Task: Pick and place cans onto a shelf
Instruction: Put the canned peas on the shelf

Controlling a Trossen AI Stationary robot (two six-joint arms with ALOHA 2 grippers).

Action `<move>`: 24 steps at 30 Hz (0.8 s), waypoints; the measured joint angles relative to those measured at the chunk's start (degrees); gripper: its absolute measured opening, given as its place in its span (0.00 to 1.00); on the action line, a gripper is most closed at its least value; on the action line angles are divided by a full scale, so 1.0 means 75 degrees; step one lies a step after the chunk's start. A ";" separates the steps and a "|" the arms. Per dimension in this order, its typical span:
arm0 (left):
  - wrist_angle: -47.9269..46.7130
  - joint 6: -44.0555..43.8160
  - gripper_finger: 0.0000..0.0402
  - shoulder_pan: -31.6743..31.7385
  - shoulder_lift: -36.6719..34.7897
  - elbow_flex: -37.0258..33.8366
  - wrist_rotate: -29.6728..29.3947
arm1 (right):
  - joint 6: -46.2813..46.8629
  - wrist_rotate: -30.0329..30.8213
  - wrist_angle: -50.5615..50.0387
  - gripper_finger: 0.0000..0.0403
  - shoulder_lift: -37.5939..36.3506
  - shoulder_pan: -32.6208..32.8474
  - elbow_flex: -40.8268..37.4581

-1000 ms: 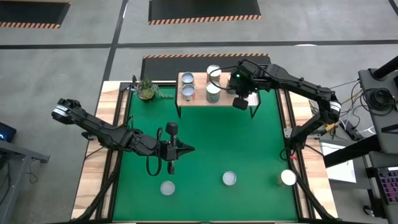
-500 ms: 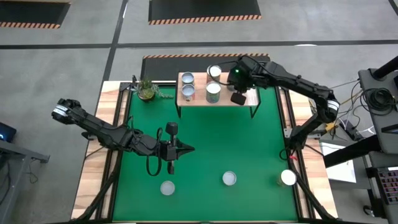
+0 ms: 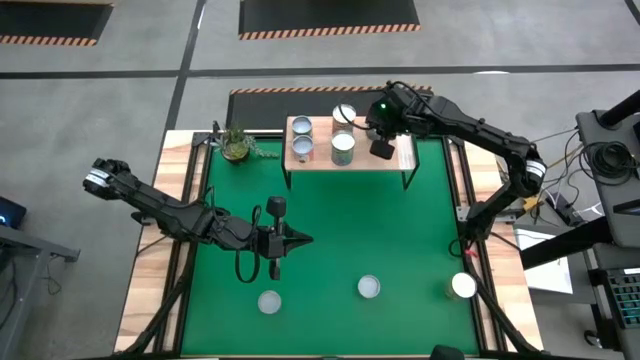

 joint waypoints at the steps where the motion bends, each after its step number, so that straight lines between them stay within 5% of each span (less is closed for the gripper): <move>1: 0.0002 0.0002 0.00 0.0000 0.0000 -0.0002 -0.0001 | -0.0020 0.0002 0.0000 0.03 0.0000 -0.0025 0.0000; 24: 0.0003 0.0026 0.00 -0.0002 0.0000 -0.0001 -0.0002 | 0.0311 -0.0141 -0.0096 0.03 -0.0214 0.0047 -0.0003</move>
